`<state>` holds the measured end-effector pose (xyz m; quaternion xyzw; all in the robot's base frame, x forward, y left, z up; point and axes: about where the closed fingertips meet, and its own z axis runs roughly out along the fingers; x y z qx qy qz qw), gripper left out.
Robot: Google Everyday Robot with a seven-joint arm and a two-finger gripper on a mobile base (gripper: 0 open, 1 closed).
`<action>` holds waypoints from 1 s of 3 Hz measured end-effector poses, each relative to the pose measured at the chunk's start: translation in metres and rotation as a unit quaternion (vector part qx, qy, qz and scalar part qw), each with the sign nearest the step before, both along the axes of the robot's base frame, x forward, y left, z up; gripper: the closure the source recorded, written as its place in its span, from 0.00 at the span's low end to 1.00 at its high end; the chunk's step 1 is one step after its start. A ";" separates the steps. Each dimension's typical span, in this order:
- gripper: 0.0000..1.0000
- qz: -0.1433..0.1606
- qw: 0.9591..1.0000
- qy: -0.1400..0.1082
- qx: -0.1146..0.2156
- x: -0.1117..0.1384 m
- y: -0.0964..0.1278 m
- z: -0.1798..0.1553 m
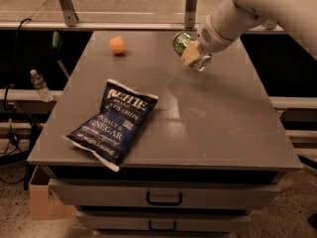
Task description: Move green can near orange
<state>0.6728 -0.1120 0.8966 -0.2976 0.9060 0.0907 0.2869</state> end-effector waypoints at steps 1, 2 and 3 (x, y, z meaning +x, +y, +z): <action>1.00 0.047 0.999 -0.011 -0.006 0.022 0.050 0.006; 1.00 0.096 0.995 -0.015 -0.021 0.053 0.111 0.010; 1.00 0.121 0.992 -0.013 -0.034 0.070 0.150 0.009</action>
Offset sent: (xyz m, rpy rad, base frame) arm 0.0798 0.1625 0.0206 -0.0632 -0.0508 0.2780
